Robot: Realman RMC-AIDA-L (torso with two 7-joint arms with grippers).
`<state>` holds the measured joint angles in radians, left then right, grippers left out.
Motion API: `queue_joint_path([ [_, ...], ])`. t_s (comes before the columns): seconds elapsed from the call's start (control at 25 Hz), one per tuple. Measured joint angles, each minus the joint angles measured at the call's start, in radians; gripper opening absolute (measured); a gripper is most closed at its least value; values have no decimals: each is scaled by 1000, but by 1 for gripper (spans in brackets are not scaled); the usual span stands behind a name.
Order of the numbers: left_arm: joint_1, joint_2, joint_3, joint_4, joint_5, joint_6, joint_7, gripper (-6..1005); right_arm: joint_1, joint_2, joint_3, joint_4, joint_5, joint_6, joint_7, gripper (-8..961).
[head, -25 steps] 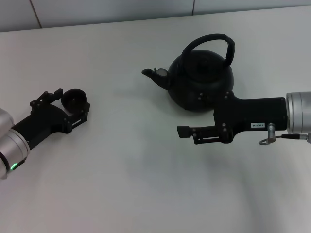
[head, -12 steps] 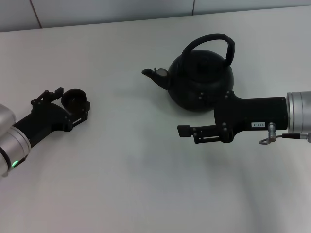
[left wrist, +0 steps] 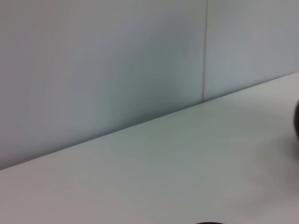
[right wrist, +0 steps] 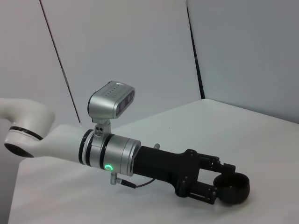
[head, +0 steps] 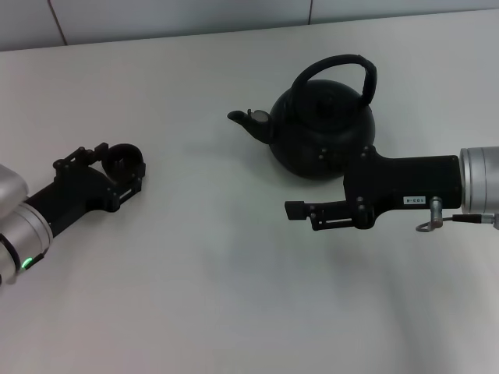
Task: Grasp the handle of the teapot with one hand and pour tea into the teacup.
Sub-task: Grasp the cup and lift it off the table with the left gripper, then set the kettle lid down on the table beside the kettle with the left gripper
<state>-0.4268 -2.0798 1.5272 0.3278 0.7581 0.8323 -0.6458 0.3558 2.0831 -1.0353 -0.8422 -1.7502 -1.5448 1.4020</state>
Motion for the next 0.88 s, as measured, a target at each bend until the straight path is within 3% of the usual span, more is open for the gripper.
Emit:
queue_joint_path([
  [0.88,-13,0,249,141,2,3,-79,694,0,0,-5,0,0,-3,0,760],
])
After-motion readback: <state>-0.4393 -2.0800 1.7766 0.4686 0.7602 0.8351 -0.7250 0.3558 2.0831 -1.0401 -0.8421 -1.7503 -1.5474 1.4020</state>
